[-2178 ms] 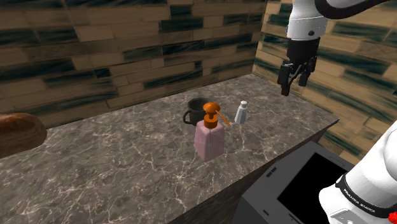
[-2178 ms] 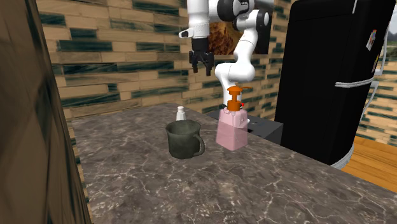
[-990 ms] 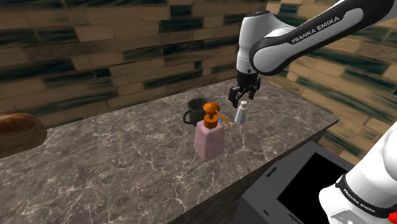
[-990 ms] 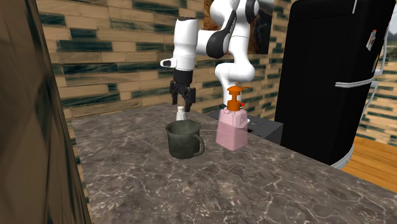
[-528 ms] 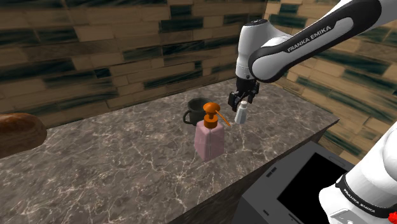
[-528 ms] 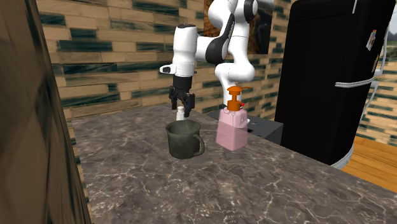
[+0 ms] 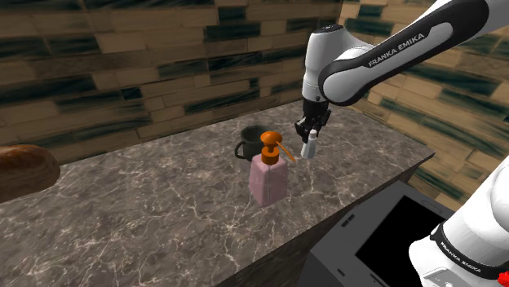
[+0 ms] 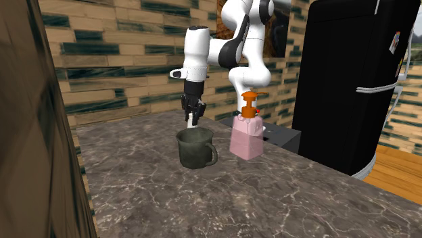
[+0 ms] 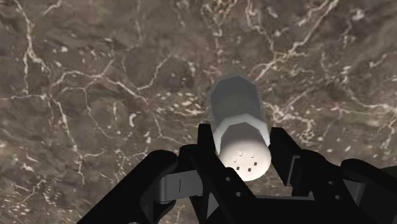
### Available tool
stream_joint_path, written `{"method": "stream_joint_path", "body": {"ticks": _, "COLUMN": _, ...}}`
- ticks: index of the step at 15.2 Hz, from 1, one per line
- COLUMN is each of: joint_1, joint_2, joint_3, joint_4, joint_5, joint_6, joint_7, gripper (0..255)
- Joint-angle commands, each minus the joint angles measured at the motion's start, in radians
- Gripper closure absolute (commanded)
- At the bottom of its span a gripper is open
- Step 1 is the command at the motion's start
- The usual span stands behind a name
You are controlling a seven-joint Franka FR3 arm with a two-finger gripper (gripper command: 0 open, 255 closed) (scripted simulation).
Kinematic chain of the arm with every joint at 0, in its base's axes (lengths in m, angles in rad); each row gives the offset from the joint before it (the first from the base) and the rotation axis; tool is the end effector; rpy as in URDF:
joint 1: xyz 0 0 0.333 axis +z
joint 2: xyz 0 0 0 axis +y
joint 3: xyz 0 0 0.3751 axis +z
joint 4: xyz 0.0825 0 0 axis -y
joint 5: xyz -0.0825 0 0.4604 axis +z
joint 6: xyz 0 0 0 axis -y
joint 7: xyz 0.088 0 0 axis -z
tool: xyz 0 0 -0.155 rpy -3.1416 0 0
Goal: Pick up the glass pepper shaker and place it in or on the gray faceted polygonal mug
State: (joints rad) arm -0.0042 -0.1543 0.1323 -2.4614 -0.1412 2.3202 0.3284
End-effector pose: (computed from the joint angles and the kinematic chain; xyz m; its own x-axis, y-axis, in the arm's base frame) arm 0.5077 0.0566 0.3143 0.9937 -0.1031 0.0446 -0.1077 -0.9874 0.1160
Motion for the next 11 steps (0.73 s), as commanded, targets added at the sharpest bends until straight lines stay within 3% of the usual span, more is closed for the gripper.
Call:
{"method": "stream_joint_path", "body": {"ticks": 1, "joint_1": 0.000, "joint_2": 0.000, "joint_3": 0.000, "joint_4": 0.000, "joint_5": 0.000, "joint_6": 0.000, "joint_7": 0.000, "gripper": 255}}
{"method": "stream_joint_path", "body": {"ticks": 7, "joint_1": 0.000, "joint_2": 0.000, "joint_3": 0.000, "joint_4": 0.000, "joint_5": 0.000, "joint_6": 0.000, "joint_7": 0.000, "gripper": 255}}
{"method": "stream_joint_path", "body": {"ticks": 11, "joint_1": 0.003, "joint_2": -0.034, "joint_3": -0.002, "joint_4": 0.024, "joint_5": 0.012, "joint_6": -0.057, "joint_7": -0.014, "gripper": 255}}
